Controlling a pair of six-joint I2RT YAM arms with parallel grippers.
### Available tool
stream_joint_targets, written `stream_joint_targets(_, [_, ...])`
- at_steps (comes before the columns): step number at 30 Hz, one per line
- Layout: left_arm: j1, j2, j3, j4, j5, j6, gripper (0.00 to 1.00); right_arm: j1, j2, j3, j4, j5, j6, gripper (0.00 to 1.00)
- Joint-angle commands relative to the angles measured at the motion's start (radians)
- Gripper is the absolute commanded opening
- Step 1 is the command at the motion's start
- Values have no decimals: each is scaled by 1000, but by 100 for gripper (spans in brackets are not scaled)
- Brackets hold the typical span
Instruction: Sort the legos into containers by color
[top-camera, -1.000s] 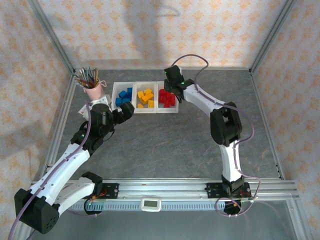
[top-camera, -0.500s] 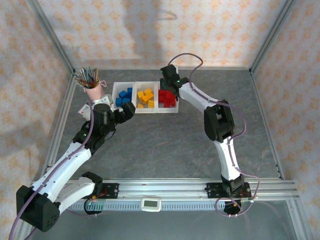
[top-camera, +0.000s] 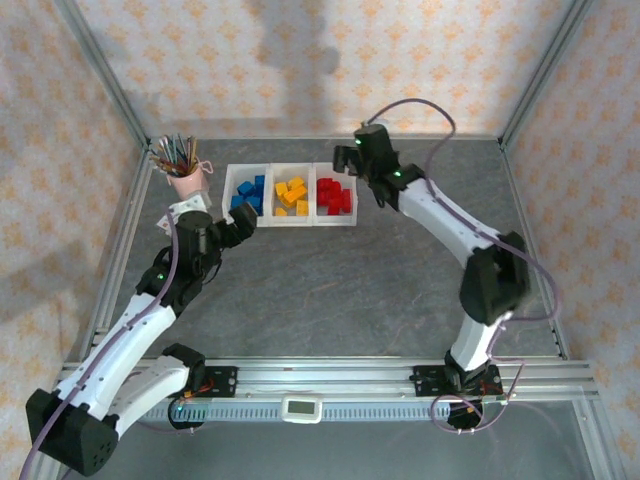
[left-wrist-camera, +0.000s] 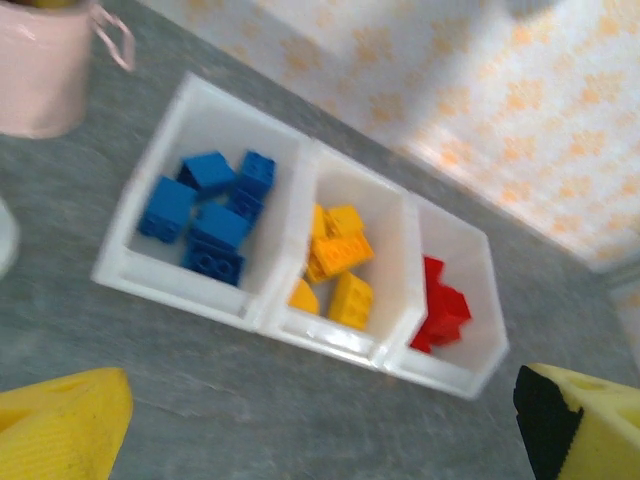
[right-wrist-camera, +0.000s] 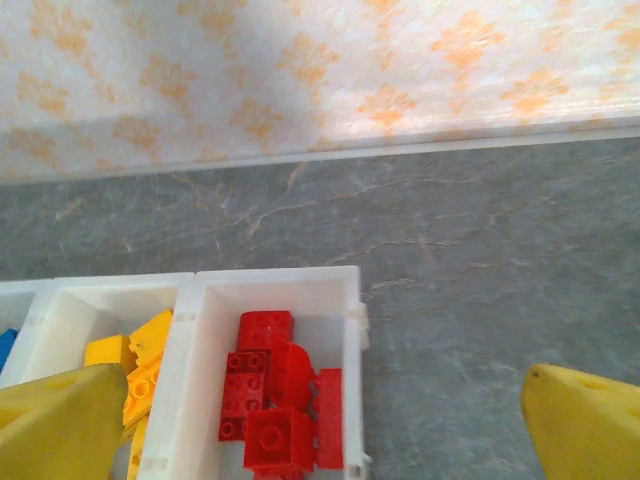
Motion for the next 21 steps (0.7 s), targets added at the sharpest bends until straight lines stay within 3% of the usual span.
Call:
stream_joint_targets(1, [38, -45, -5, -71, -201, 50, 99, -45, -151, -172, 93, 128, 60, 100])
stream_joint_targets(6, [107, -56, -116, 49, -383, 133, 99, -130, -372, -574, 277, 391, 104, 100])
stream_joint_targets(8, [130, -40, -210, 222, -487, 204, 99, -182, -430, -755, 415, 467, 102, 100])
stream_joint_targets(12, [173, 18, -410, 655, -513, 382, 99, -260, -430, -1032, 754, 526, 35, 100])
stream_joint_targets(15, [218, 142, -551, 1022, -450, 476, 99, -358, -364, -1149, 970, 434, 25, 100])
stream_joint_targets(17, [243, 253, -578, 1157, -393, 515, 99, -392, -339, -1120, 970, 377, 5, 100])
stream_joint_targets(21, [247, 414, -579, 1365, -288, 593, 99, -406, -287, -1161, 1219, 212, -159, 100])
